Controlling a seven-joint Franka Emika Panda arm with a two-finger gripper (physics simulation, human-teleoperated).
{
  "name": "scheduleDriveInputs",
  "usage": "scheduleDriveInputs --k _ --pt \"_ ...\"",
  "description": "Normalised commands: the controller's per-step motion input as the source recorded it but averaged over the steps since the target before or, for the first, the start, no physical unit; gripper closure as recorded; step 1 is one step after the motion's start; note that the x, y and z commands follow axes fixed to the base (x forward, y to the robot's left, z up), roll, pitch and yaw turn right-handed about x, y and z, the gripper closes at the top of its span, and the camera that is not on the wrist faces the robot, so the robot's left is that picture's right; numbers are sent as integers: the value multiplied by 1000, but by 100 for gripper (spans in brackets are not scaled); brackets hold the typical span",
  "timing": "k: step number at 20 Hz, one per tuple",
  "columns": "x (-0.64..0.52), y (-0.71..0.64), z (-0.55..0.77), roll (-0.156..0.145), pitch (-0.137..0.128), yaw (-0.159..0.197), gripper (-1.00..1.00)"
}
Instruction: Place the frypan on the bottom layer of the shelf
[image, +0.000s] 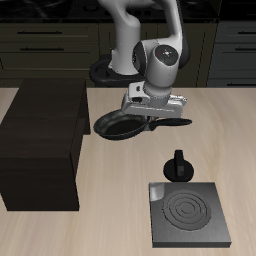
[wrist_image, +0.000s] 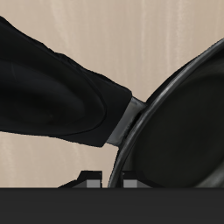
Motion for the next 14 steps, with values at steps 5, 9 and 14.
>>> scheduleDriveInputs --k 5,9,14 --pt "176 64 165 -5 -50 14 100" --pt "61 19 93 1 -34 22 100" --pt "250 -152 69 -42 -24 21 100"
